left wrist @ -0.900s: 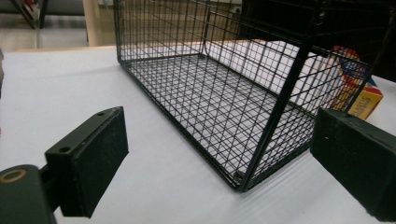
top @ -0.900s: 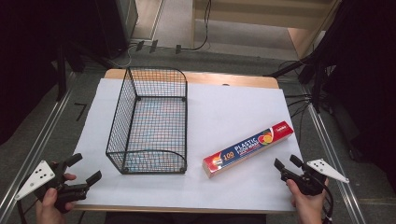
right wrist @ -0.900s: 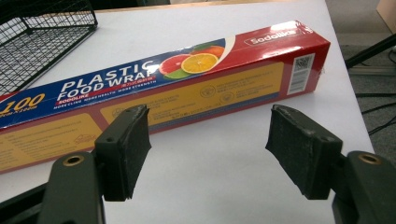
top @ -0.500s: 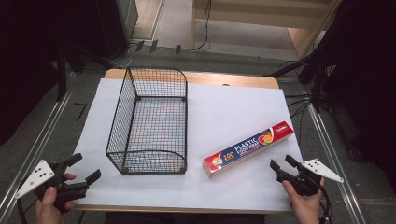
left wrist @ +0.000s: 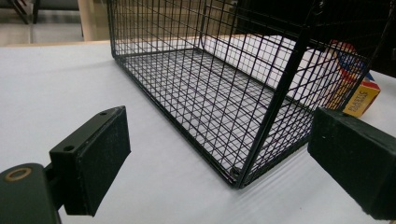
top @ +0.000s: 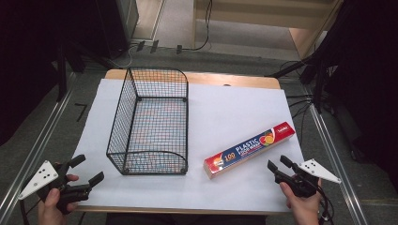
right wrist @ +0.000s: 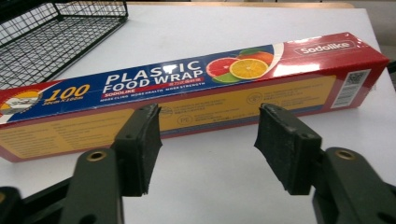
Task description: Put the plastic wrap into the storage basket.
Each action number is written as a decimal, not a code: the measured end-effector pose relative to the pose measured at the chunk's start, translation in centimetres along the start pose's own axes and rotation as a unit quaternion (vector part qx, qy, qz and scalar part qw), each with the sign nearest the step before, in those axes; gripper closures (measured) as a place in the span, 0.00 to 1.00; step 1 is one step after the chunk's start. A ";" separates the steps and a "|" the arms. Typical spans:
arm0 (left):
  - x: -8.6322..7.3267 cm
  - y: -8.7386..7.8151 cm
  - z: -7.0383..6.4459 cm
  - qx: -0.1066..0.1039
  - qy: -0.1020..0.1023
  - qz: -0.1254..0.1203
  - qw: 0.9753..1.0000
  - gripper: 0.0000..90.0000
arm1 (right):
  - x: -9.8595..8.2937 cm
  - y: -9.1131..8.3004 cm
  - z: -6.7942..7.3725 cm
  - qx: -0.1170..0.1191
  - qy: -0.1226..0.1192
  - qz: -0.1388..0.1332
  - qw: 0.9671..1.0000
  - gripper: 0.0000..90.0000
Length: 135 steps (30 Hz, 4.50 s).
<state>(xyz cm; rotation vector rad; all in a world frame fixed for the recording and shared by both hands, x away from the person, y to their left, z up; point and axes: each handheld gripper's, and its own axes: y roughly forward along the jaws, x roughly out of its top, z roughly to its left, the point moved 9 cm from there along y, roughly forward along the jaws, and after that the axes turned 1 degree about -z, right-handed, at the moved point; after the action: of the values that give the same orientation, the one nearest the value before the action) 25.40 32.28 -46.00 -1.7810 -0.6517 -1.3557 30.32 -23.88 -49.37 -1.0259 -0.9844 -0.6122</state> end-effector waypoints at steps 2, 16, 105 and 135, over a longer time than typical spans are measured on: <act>0.1 0.0 0.0 -0.001 -0.002 -0.002 1.000 0.07 | 0.0 0.0 0.2 0.006 -0.002 0.000 1.000 0.52; 0.1 0.1 -2.0 -0.022 0.016 0.000 1.000 0.07 | -0.9 1.4 5.9 0.119 -0.027 0.049 0.991 0.95; -0.1 0.1 -1.0 -0.005 0.003 0.000 1.000 0.07 | 4.4 11.1 7.0 0.192 -0.162 0.122 0.960 0.49; -0.2 0.2 -1.2 -0.014 0.008 0.002 1.000 0.07 | 6.3 13.8 -1.5 0.165 -0.318 0.297 0.885 0.24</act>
<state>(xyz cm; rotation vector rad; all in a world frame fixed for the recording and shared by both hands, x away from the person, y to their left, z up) 24.82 31.19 -46.15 -1.7914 -0.6225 -1.3815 44.82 -19.36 -49.79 -1.1633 -1.2008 0.4281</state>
